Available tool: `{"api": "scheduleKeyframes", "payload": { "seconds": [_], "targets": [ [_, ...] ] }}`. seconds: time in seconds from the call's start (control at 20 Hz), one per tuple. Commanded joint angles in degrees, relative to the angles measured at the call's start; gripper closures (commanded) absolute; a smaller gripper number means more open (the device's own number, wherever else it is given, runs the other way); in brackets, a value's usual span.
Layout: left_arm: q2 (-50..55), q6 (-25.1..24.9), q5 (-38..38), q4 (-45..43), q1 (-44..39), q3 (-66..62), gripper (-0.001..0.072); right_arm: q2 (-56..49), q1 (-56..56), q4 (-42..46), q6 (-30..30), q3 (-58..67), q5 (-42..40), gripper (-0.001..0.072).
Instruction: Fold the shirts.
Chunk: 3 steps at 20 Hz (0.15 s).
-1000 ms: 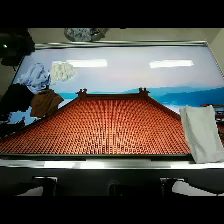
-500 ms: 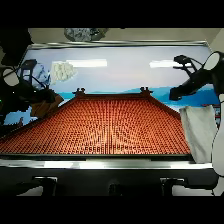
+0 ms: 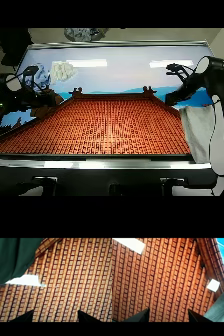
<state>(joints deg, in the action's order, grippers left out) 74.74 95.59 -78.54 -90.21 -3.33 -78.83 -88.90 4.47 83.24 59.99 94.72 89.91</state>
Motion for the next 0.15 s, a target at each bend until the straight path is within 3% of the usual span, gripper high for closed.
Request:
{"api": "scheduleKeyframes", "payload": {
  "seconds": [0.0,0.1],
  "targets": [
    [-0.04,0.04,0.04,0.07,0.04,0.17,0.0047,-0.02,-0.09,-0.02,0.02,-0.09,0.17,0.0146],
    [-0.04,0.04,0.04,0.07,0.04,0.17,0.0047,-0.02,-0.09,-0.02,0.02,-0.09,0.17,0.0146]
  ]
}}
